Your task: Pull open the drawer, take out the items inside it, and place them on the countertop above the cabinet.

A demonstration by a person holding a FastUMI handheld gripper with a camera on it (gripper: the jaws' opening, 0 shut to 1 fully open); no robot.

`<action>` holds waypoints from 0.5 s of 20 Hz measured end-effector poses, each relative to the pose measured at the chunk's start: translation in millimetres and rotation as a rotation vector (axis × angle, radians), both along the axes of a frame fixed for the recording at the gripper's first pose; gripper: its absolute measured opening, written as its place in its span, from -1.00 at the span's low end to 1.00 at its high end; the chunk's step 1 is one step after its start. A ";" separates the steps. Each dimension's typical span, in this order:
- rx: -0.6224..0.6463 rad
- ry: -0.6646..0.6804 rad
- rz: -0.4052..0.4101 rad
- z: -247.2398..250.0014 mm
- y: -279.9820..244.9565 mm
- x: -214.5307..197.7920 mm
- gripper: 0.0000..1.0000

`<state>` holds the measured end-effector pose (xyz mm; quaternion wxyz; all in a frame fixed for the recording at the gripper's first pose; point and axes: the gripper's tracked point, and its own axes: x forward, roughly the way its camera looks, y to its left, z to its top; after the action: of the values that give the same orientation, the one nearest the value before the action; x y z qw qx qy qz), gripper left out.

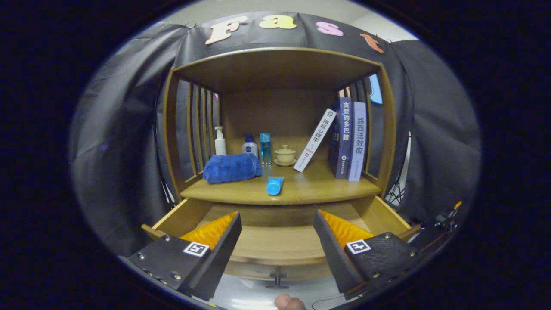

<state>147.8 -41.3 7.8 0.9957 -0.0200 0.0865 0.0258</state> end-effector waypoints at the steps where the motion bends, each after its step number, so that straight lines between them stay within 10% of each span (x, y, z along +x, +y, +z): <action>1: 0.010 -0.011 -0.002 -4.1 -3.6 -11.4 1.00; 10: -0.010 -0.067 0.000 -84.4 -28.4 -76.9 1.00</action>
<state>70.9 -69.7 -76.6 0.9979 -0.0258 0.0534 0.0245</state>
